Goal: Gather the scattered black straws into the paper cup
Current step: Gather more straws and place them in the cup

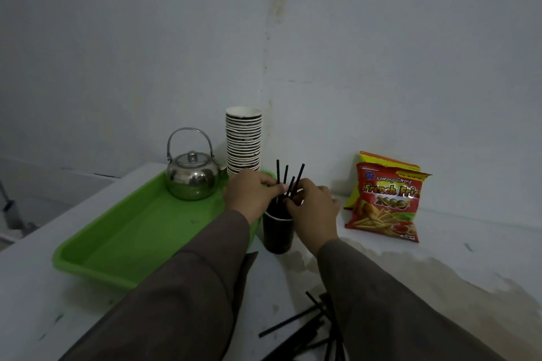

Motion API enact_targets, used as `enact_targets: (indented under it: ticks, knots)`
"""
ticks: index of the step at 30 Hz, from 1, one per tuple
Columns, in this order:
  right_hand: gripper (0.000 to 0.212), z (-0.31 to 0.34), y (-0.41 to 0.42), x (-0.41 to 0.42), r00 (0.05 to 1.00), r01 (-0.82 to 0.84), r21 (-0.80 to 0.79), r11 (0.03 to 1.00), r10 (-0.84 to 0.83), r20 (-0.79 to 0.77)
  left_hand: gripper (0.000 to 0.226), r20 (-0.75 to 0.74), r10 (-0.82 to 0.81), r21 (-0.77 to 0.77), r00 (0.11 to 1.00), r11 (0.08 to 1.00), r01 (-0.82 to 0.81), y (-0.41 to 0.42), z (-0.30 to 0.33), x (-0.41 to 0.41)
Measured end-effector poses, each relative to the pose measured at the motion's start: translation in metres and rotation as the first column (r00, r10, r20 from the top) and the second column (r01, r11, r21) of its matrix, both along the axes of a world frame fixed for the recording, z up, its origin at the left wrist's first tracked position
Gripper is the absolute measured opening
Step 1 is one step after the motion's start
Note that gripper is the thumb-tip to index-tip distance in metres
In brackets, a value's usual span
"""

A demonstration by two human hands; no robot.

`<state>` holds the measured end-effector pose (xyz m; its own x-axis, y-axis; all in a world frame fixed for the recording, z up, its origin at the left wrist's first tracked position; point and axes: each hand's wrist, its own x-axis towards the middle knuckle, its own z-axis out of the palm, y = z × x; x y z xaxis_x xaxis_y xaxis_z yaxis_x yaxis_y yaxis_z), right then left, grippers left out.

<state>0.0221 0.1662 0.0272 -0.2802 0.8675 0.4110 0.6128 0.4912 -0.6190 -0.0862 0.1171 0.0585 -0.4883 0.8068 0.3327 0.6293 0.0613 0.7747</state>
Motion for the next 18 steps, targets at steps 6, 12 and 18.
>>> enact_targets:
  ticks: [6, 12, 18]
  knots:
    - [0.038, 0.006, -0.002, 0.004, 0.992, -0.054, 0.018, 0.998, 0.056, -0.115, 0.013, -0.009, -0.066, 0.012, 0.998, 0.998, 0.066, -0.006, 0.003, -0.009]
    - [0.039, 0.017, -0.007, 0.005, 0.993, -0.118, 0.132, 0.984, 0.120, -0.009, 0.022, -0.160, 0.026, 0.064, 0.987, 0.998, -0.016, -0.010, 0.011, -0.007]
    - [0.039, 0.036, -0.007, 0.028, 0.963, -0.190, 0.033, 0.981, 0.180, 0.201, 0.026, -0.199, 0.054, 0.223, 0.979, 0.975, -0.008, -0.041, 0.017, 0.013]
